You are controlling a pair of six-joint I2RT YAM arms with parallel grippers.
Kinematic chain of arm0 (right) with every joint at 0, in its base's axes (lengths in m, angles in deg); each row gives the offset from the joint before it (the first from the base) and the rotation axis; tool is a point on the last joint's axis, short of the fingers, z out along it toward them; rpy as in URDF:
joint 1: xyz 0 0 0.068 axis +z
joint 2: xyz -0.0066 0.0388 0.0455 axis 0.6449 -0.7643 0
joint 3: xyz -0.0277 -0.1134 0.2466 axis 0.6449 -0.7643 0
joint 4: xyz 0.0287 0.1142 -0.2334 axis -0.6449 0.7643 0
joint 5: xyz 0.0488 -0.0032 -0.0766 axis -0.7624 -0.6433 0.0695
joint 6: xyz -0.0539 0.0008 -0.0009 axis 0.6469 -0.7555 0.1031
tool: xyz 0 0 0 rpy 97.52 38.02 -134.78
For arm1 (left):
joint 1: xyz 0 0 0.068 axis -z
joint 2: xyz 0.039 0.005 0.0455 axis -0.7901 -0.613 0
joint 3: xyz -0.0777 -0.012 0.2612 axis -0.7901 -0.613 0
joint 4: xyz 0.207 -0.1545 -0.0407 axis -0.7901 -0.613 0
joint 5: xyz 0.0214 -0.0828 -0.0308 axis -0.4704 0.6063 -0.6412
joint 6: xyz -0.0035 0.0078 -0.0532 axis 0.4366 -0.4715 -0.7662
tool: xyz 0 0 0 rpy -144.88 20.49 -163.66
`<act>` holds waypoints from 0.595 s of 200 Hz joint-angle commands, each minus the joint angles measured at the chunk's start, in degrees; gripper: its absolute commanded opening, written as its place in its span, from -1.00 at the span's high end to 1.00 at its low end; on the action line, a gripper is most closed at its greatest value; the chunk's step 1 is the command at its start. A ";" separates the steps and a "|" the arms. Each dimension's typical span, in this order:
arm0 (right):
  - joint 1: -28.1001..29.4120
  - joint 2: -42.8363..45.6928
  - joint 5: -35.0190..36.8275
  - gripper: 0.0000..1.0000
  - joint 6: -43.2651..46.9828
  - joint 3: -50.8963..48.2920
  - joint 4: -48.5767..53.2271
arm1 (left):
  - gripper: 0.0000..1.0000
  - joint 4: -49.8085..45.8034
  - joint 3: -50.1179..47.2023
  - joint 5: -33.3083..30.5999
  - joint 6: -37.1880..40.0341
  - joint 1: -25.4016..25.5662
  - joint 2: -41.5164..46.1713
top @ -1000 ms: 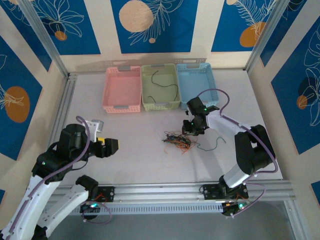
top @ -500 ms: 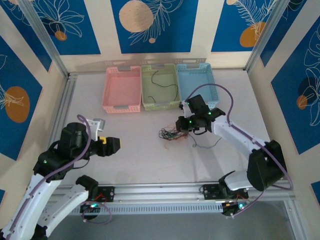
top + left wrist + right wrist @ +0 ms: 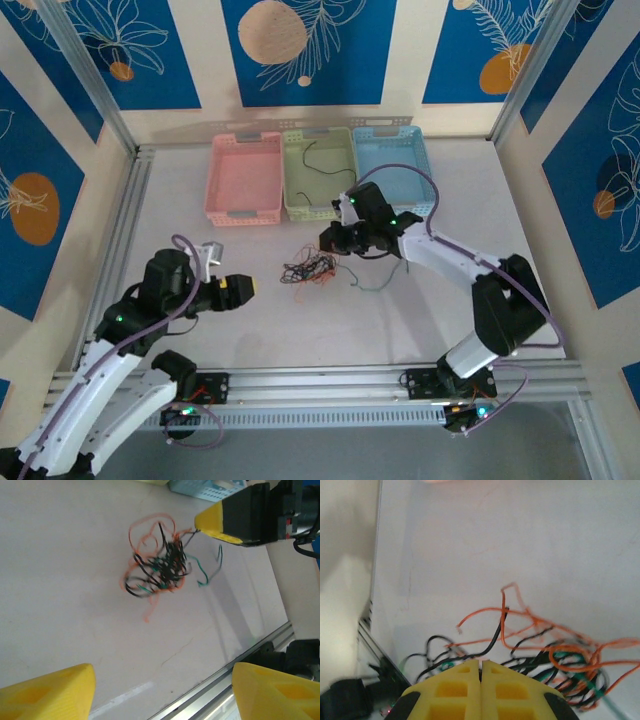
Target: Untangle the cables
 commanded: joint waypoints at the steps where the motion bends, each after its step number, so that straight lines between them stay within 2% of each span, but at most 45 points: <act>1: 0.02 -3.14 2.73 1.00 -10.20 1.22 -8.29 | -0.42 6.07 -2.57 -0.18 -5.49 0.70 0.73; 19: 0.01 -6.71 4.27 1.00 -14.40 1.13 -12.58 | -0.42 8.96 -3.61 -0.19 -6.96 1.87 0.44; 52: -0.33 -9.41 5.97 1.00 -16.57 0.03 -19.56 | -0.42 9.26 -3.02 -3.00 -6.37 6.44 -2.86; 91: -0.46 -10.35 2.96 1.00 -11.74 0.03 -22.37 | -0.42 12.18 -3.20 -10.02 -5.78 15.23 -9.17; 119: -0.50 -9.97 -0.85 1.00 -7.79 -0.35 -21.53 | -0.43 13.41 -1.75 -11.16 -3.92 16.33 -14.16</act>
